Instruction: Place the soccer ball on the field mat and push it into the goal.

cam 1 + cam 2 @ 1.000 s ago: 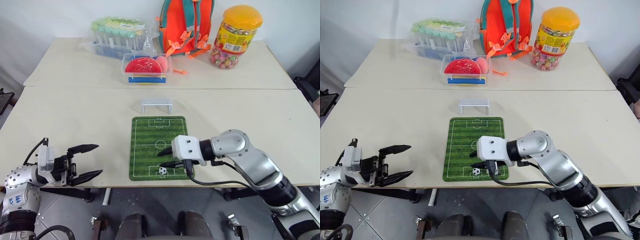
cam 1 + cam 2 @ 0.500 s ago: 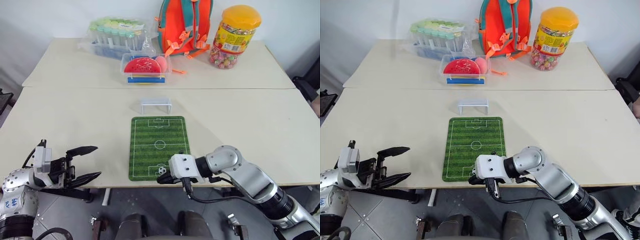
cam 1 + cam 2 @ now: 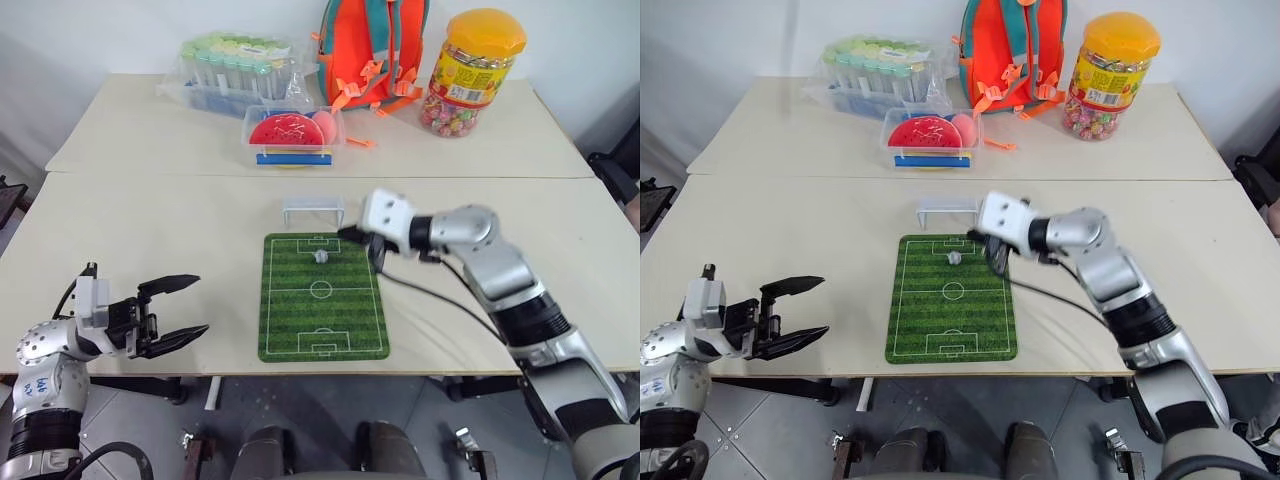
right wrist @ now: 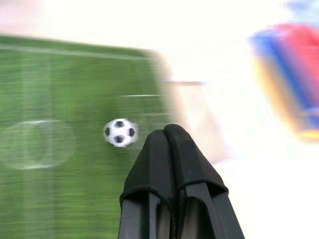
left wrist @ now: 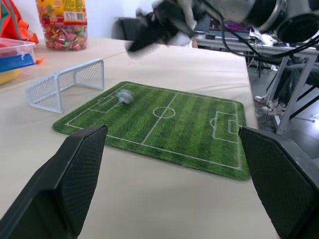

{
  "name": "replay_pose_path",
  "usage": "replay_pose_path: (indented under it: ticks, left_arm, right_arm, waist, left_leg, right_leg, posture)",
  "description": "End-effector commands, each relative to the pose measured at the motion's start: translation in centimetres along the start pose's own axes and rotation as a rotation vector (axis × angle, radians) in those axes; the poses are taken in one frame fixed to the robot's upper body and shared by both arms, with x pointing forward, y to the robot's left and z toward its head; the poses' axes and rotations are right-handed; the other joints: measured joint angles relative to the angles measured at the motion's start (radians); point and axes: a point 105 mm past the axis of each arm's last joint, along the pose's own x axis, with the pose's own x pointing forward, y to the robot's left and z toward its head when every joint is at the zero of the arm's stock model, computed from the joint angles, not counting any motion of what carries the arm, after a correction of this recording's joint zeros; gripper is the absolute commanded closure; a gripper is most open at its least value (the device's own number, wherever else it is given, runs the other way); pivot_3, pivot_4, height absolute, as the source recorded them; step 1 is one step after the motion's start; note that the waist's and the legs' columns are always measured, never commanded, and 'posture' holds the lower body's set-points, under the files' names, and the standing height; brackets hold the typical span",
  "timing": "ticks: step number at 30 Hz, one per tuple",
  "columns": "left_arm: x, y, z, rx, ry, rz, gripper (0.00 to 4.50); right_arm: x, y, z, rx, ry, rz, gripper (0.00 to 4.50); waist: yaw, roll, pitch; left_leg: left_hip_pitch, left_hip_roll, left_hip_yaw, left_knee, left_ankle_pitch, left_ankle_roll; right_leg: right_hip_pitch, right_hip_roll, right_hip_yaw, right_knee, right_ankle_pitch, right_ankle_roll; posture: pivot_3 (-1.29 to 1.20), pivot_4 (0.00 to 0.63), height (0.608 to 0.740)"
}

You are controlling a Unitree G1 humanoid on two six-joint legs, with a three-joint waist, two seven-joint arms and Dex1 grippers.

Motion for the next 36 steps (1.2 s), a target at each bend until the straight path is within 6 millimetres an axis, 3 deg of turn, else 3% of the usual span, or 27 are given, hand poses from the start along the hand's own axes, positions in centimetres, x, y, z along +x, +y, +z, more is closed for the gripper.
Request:
replay_pose_path:
  ticks: [1,5,6,9,15,19,21,26,36]
  left_arm:
    - [0.4,0.0,0.1,0.030,-0.013,-0.047,0.00]
    - [0.6,1.3,0.6,0.041,-0.046,0.017,0.00]
    - [0.4,1.9,0.7,0.033,-0.052,0.069,0.00]
    - [-0.4,2.9,0.5,0.008,-0.024,0.168,0.00]
    - [-0.7,3.6,1.6,0.021,-0.039,0.225,0.00]
    - [-0.8,4.0,1.7,0.024,-0.024,0.249,0.00]
    - [-0.9,3.9,1.6,0.024,-0.007,0.246,0.00]
    - [-1.4,4.0,1.9,0.020,0.013,0.254,0.00]
    - [-3.6,3.6,2.3,-0.034,0.058,0.297,0.00]
  right_arm:
    - [-2.6,-2.7,0.1,-0.022,0.011,-0.130,4.47]
    - [-5.7,-3.1,-0.4,0.043,0.007,-0.187,4.47]
    - [-6.9,-2.6,-1.2,0.057,0.018,-0.187,4.47]
    - [-10.5,0.2,-3.3,0.158,0.034,-0.123,3.93]
    - [-15.4,4.3,-5.5,0.311,0.037,-0.008,1.95]
    - [-17.4,5.8,-6.9,0.398,0.022,0.007,0.52]
    - [-18.2,6.4,-7.9,0.436,0.031,0.003,0.06]
    - [-19.0,6.5,-8.8,0.484,0.016,-0.033,0.06]
    - [-18.5,5.8,-9.0,0.500,-0.005,-0.082,0.06]
  waist:
    - [0.002,0.000,0.000]
    - [0.004,0.000,0.000]
    - [0.004,-0.001,0.000]
    - [0.009,-0.001,0.001]
    - [0.003,-0.002,0.001]
    - [0.002,-0.002,0.001]
    - [0.005,-0.002,0.001]
    - [0.006,-0.002,0.001]
    - [0.005,-0.002,0.002]
  left_leg:
    - [0.000,0.000,-0.001,0.000,0.000,0.000]
    - [-0.001,0.000,-0.001,0.000,0.000,0.000]
    - [-0.001,0.000,-0.001,0.000,0.000,0.000]
    - [-0.001,0.000,-0.003,-0.001,0.000,0.000]
    - [0.000,-0.001,0.002,0.000,-0.001,0.001]
    - [0.002,0.000,0.002,0.001,-0.001,0.001]
    - [0.003,0.001,0.003,0.001,-0.001,0.001]
    - [0.003,0.001,0.003,0.001,-0.001,0.001]
    - [0.003,0.002,0.003,0.001,-0.001,0.001]
  right_leg:
    - [0.000,0.000,0.000,0.000,0.000,0.000]
    - [0.000,0.000,-0.001,0.000,0.000,0.000]
    - [0.000,0.000,-0.001,0.000,0.000,0.000]
    - [0.001,0.000,-0.002,-0.001,0.000,0.000]
    - [0.001,0.000,0.000,-0.003,0.000,0.001]
    - [0.003,0.000,0.001,-0.003,0.000,0.001]
    - [0.003,0.000,0.002,-0.002,0.000,0.001]
    - [0.003,0.000,0.002,-0.002,0.000,0.001]
    - [0.003,-0.001,0.002,-0.002,0.000,0.001]
  posture:
    - [0.00,0.150,0.740]
    - [0.00,0.150,0.740]
    - [0.00,0.150,0.740]
    - [0.00,0.150,0.740]
    - [0.00,0.150,0.740]
    - [0.00,0.150,0.740]
    - [0.00,0.150,0.740]
    - [0.00,0.150,0.740]
    - [0.00,0.150,0.740]
